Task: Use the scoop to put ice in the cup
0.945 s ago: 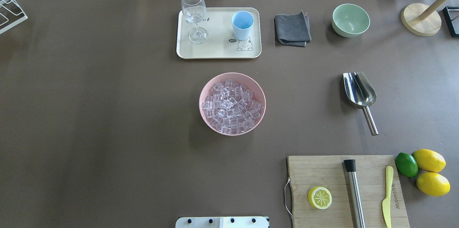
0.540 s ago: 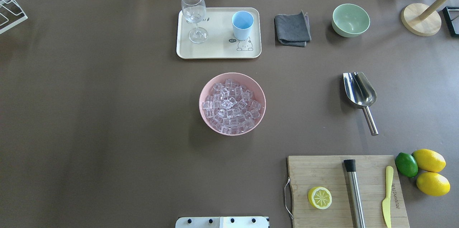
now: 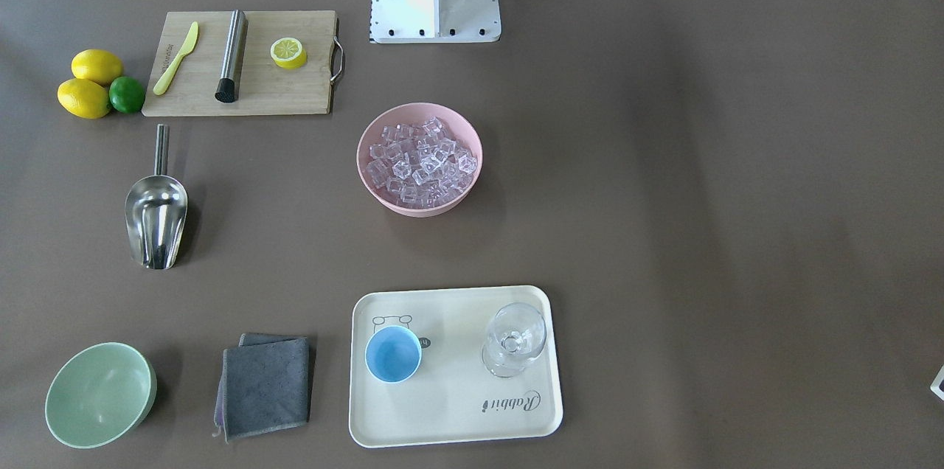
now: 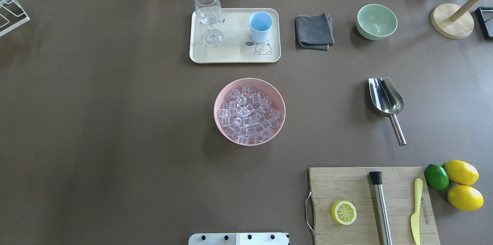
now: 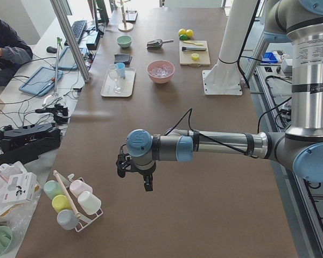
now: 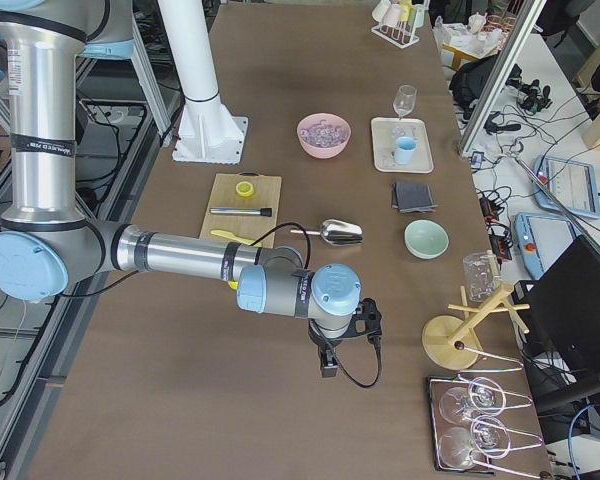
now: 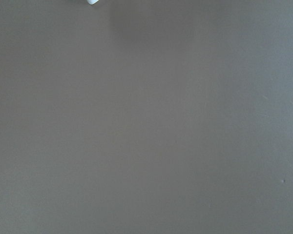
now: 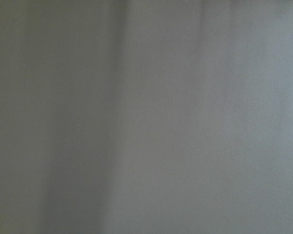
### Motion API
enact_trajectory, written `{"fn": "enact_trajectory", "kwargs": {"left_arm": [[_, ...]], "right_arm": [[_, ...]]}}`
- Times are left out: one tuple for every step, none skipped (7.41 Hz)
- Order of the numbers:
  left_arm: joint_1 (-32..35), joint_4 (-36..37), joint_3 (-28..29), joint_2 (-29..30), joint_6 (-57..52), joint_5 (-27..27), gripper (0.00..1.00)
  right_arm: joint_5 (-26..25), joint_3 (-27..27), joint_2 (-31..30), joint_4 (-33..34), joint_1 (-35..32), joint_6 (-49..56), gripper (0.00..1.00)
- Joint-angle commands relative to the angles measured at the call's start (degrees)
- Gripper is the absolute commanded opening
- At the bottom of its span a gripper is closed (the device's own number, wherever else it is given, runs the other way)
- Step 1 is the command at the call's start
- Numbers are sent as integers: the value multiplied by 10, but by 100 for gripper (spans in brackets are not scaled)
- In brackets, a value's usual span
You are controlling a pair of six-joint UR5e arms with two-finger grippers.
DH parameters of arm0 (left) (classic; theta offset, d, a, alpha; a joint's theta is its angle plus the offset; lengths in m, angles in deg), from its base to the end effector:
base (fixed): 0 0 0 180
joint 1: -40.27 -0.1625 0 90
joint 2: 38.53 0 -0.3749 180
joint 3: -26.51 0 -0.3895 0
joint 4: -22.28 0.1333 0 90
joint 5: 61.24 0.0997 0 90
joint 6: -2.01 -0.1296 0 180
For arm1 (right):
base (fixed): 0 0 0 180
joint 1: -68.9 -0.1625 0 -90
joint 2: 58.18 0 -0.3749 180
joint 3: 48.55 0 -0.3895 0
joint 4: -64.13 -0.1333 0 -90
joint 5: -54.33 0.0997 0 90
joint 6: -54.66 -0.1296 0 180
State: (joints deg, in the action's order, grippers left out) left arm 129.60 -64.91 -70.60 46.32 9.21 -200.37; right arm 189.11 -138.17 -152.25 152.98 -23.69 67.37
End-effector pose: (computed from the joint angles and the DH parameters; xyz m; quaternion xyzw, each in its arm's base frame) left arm -0.0300 -0.4544 0.6088 -0.0353 0.4143 -0.0549 0.9078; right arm 0.0626 -0.4536 0.6643 0.0243 -0.3809 -0.0706 0.9216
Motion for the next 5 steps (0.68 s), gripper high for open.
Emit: {"fn": "enact_trajectory", "kwargs": {"left_arm": [[-6, -2, -1, 2, 2, -3, 99], [-18, -2, 1, 6, 2, -3, 99], [-40, -5, 2, 5, 0, -3, 99], [-64, -5, 3, 8, 0, 2, 99], [-89, -5, -2, 8, 0, 4, 99]], "right_arm": [[1, 0, -2, -2, 0, 1, 100], [5, 7, 1, -1, 0, 1, 100], [16, 8, 2, -1, 1, -3, 100], [21, 2, 6, -2, 15, -6, 100], [20, -22, 24, -1, 37, -60, 100]]}}
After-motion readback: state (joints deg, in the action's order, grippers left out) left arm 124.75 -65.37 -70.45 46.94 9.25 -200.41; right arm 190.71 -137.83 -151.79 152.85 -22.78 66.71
